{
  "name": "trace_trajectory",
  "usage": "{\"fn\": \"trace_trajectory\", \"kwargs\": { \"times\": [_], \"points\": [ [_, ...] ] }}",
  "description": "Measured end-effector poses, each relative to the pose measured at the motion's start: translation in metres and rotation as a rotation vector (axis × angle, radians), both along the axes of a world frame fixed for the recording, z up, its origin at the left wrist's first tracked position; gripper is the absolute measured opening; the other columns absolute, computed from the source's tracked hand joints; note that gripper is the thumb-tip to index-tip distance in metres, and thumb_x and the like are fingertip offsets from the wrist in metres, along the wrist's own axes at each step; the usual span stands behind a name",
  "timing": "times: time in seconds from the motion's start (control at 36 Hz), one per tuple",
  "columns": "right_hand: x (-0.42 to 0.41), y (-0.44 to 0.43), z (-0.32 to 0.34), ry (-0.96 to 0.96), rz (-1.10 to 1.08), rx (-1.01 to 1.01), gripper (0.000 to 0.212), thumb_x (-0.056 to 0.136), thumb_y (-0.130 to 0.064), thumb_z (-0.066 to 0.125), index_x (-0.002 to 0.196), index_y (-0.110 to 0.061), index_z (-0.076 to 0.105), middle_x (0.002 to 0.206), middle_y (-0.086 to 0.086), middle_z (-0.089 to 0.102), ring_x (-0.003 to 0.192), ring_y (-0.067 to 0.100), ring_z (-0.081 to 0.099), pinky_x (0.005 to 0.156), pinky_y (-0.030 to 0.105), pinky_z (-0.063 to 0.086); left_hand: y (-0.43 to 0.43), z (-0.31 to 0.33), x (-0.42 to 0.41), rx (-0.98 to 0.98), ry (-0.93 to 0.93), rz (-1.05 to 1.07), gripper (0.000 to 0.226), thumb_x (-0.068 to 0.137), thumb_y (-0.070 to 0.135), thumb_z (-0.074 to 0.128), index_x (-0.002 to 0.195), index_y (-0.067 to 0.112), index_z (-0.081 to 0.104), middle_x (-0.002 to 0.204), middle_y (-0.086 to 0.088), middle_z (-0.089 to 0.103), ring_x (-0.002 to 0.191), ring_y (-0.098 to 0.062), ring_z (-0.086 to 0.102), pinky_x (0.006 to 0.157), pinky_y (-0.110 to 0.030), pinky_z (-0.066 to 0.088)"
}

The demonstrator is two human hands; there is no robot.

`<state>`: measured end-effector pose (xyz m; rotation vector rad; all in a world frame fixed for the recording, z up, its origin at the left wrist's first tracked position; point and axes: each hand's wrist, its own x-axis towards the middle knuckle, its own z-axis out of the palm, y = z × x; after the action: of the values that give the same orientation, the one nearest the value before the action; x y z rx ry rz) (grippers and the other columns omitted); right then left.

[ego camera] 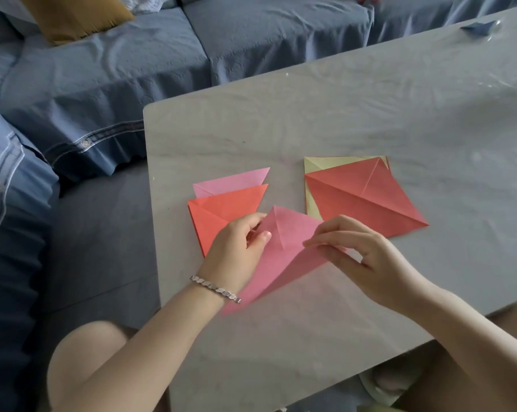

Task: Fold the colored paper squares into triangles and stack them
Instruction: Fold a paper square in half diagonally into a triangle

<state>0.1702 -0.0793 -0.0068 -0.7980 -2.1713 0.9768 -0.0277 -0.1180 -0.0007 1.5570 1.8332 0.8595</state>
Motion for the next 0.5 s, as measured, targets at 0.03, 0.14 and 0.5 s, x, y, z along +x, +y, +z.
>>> {"fn": "trace_trajectory", "kwargs": {
  "times": [0.03,0.14,0.5],
  "points": [
    [-0.001,0.0,0.002,0.003,-0.017,0.0,0.024,0.088,-0.029,0.048,0.102,-0.027,0.068,0.099,-0.01,0.057,0.093,0.002,0.055,0.08,0.011,0.041,-0.001,0.003,0.0,0.016,-0.014,0.012,0.025,0.087,0.008,0.059,0.11,0.015,0.062,0.091,0.007,0.062,0.078,-0.001,0.057,0.067,-0.003,0.038],
    [-0.008,0.0,0.004,0.045,-0.177,-0.066,0.014,0.082,-0.023,0.064,0.09,-0.033,0.069,0.108,-0.012,0.054,0.102,-0.002,0.051,0.087,0.006,0.035,-0.005,0.012,0.004,0.064,-0.059,-0.012,0.038,0.079,0.004,0.067,0.086,0.04,0.057,0.081,0.021,0.06,0.073,0.014,0.056,0.068,0.0,0.039],
    [-0.019,-0.009,0.012,0.089,-0.398,-0.358,0.016,0.071,-0.014,0.077,0.065,-0.028,0.07,0.073,-0.021,0.069,0.067,-0.004,0.06,0.068,0.006,0.041,-0.019,0.024,0.018,0.079,-0.171,0.012,0.011,0.088,0.021,0.058,0.088,0.025,0.068,0.077,0.021,0.066,0.073,0.012,0.059,0.066,-0.001,0.037]
  ]
}}
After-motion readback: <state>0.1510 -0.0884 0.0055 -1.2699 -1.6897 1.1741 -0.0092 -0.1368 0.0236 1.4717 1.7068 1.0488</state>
